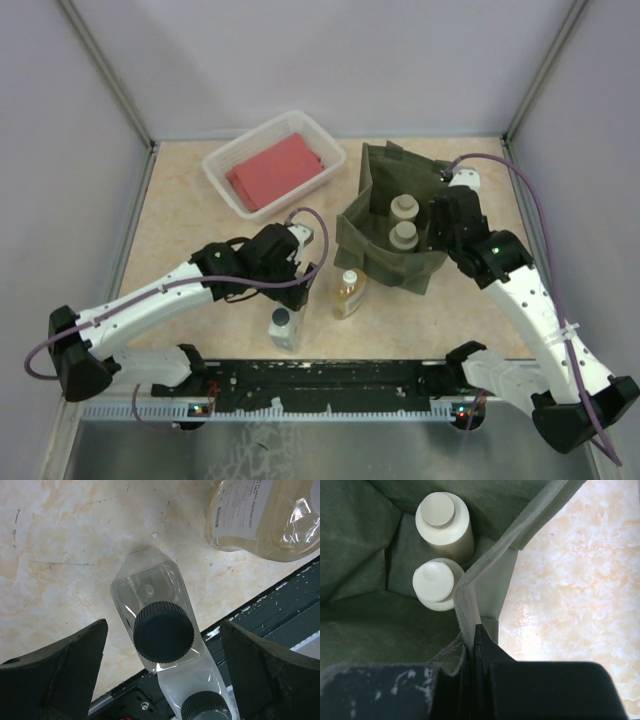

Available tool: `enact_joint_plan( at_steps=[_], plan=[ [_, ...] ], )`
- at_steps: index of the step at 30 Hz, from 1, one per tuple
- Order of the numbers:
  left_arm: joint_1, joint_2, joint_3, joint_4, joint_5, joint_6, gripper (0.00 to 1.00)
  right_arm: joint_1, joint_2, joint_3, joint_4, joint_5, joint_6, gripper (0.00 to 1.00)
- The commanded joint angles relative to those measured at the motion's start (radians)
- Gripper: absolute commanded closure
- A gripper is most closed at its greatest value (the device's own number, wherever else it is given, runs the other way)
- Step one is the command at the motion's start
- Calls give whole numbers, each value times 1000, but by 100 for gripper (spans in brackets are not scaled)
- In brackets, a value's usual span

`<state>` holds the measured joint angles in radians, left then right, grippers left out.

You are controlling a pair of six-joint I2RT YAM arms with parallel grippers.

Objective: Place the personal care products into the canvas bag

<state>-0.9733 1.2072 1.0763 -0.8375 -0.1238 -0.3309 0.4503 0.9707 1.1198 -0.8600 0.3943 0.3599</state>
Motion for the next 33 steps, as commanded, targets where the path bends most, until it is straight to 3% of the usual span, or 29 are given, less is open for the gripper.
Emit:
enact_joint_plan(
  at_steps=[1, 5, 7, 13, 14, 22, 33],
  plan=[
    [2, 26, -4, 19, -16, -13, 0, 4, 5, -10, -10, -2, 4, 100],
    [2, 54, -3, 37, -16, -6, 3, 4, 8, -11, -8, -4, 5, 100],
    [2, 65, -2, 42, -11, 0, 21, 4, 9, -12, -7, -2, 5, 100],
    [2, 96, 3, 54, -1, -1, 96, 4, 7, -16, -5, -2, 6, 100],
    [2, 97, 2, 55, 1, -1, 99, 4, 7, -18, -6, -2, 6, 100],
    [2, 9, 87, 163, 9, 48, 100, 4, -7, -31, -12, 0, 8, 100],
    [2, -98, 436, 176, 23, 153, 100, 4, -5, -34, -14, 7, 8, 100]
  ],
)
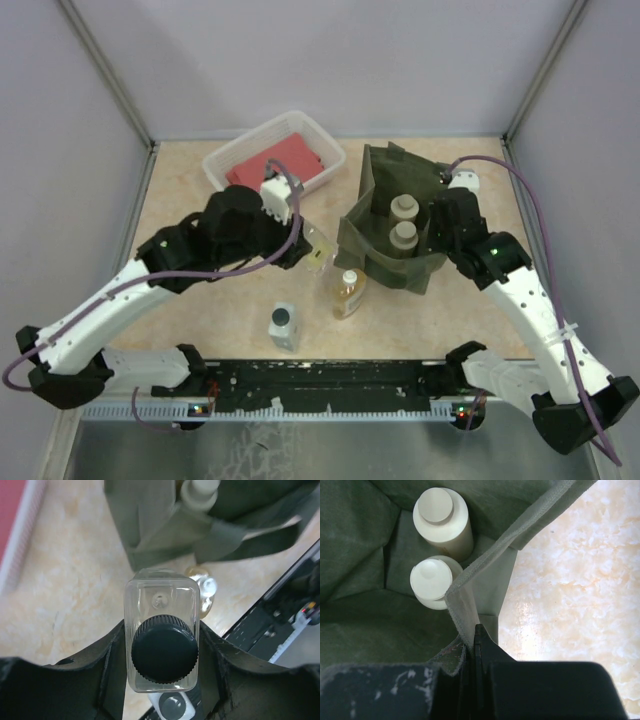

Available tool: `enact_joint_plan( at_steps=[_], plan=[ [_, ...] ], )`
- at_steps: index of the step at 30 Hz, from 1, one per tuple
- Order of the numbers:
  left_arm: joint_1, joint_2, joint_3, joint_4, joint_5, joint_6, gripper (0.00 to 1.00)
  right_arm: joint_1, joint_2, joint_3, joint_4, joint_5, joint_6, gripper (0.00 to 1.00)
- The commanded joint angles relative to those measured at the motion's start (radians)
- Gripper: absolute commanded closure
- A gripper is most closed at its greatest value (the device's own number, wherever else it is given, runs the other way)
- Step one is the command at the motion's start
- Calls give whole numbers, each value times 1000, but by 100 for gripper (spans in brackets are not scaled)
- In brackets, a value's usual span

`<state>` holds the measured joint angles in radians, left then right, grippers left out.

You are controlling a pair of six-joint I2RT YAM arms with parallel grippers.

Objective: Place the personal care products into the canvas bag

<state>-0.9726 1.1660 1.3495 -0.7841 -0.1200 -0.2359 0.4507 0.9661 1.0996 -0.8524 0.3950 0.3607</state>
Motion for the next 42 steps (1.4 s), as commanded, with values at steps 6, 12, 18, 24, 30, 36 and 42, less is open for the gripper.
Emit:
enact_joint_plan(
  at_steps=[6, 12, 18, 24, 30, 36, 42],
  plan=[
    [2, -16, 297, 212, 164, 93, 100, 3, 2, -11, -18, -9, 14, 100],
    [2, 129, 449, 282, 303, 122, 100, 3, 5, -5, -23, -13, 15, 100],
    [2, 306, 626, 312, 371, 153, 100, 4, 2, -3, -28, -15, 16, 100],
    [2, 445, 758, 304, 342, 192, 100, 3, -11, -3, -33, -16, 23, 100],
    [2, 523, 766, 287, 246, 228, 100, 3, -22, 6, -48, -15, 24, 100],
    [1, 597, 723, 306, 185, 251, 100, 3, -28, -6, -45, -21, 29, 100],
    [-1, 654, 655, 337, 121, 286, 100, 3, -29, -21, -38, -21, 32, 100]
  ],
)
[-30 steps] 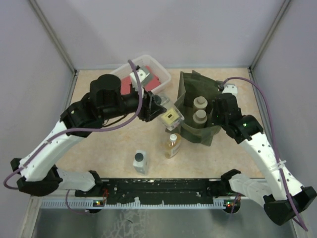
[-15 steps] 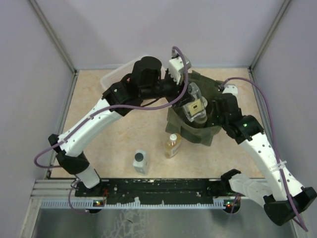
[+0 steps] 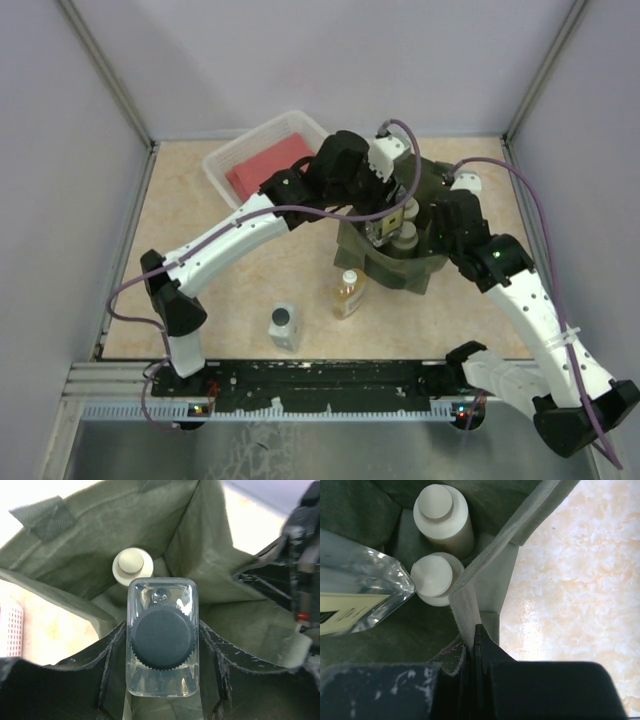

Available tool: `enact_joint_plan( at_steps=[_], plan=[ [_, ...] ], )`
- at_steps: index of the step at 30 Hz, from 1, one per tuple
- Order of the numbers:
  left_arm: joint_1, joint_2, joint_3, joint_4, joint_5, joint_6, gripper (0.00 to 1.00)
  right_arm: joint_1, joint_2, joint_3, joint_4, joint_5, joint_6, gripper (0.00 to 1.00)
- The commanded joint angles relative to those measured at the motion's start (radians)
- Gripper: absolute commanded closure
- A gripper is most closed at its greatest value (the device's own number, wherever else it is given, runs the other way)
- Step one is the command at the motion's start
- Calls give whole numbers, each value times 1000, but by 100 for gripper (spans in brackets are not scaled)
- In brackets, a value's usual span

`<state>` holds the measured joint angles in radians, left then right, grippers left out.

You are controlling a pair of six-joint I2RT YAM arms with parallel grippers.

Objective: Place the personal care products into the canvas bag

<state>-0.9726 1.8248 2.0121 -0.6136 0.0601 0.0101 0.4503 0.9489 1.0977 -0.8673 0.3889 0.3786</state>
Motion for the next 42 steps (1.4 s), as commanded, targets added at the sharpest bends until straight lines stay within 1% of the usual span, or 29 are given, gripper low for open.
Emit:
enact_joint_plan(
  at_steps=[1, 4, 8, 11, 17, 26, 31, 32, 35, 36, 38, 39, 42],
  plan=[
    [-3, 6, -14, 164, -86, 49, 100, 4, -11, -21, -23, -15, 13, 100],
    [-13, 46, -15, 134, -167, 83, 100, 4, -7, -21, -19, -18, 16, 100],
    [-16, 66, -51, 118, -241, 102, 100, 4, -3, -25, -10, -23, 20, 100],
    [-17, 60, -93, 120, -294, 112, 100, 4, 2, -28, -7, -23, 22, 100],
    [-15, 29, -157, 137, -351, 127, 100, 4, 8, -32, -2, -28, 23, 100],
    [-7, 15, -282, 189, -354, 90, 100, 4, 4, -35, -8, -30, 23, 100],
    [15, 21, -323, 212, -291, 48, 100, 4, 2, -35, -11, -31, 25, 100],
    [17, 22, -321, 212, -284, 42, 99, 4, 2, -36, -12, -31, 25, 100],
    [19, 23, -303, 195, -264, 28, 84, 4, 1, -35, -14, -28, 25, 100],
    [21, 21, -293, 187, -261, 22, 73, 4, 1, -36, -15, -27, 25, 100],
    [22, 13, -278, 166, -257, 10, 43, 4, 2, -35, -16, -28, 25, 96],
    [22, 8, -270, 157, -256, 5, 31, 4, 1, -35, -16, -27, 25, 94],
    [23, -7, -239, 122, -259, -4, 3, 4, 1, -35, -16, -29, 25, 90]
  ],
)
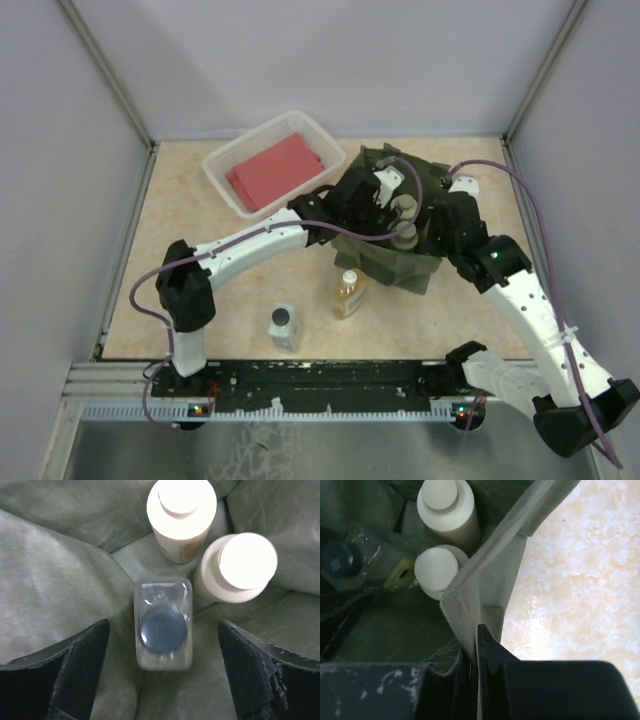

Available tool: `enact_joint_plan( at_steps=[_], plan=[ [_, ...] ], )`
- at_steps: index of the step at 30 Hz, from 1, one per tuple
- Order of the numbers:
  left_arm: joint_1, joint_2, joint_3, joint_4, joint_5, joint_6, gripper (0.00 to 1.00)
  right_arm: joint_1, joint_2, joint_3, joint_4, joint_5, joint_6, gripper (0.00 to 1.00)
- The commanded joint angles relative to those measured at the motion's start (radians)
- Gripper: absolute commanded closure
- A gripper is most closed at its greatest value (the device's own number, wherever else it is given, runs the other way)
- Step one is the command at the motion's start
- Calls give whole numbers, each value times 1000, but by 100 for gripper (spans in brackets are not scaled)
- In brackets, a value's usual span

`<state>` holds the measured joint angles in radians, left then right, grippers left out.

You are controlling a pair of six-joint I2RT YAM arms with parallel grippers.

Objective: Place the personal care products into the canvas bag

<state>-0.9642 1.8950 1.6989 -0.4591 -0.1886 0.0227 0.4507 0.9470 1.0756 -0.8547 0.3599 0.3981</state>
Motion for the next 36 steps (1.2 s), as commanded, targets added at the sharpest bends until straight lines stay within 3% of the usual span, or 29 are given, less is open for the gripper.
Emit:
enact_joint_plan(
  at_steps=[1, 9, 14, 24, 30, 36],
  plan=[
    [16, -83, 87, -47, -11, -20, 0, 3, 3, -12, -29, -1, 5, 89],
    [15, -182, 204, -92, 42, -43, 0, 3, 8, -13, -27, -5, 5, 87],
    [14, -347, 170, -80, 42, -44, 0, 4, 19, -8, -24, -4, 5, 85],
    [13, -718, -262, -137, 184, -85, 0, 3, 35, -3, -25, 4, 14, 83],
    [5, -735, -424, -87, 275, -109, 0, 3, 52, 13, -21, 1, 17, 83],
    [-22, -684, -499, -19, 274, -107, 0, 3, 66, 22, -17, -5, 17, 84]
  ],
)
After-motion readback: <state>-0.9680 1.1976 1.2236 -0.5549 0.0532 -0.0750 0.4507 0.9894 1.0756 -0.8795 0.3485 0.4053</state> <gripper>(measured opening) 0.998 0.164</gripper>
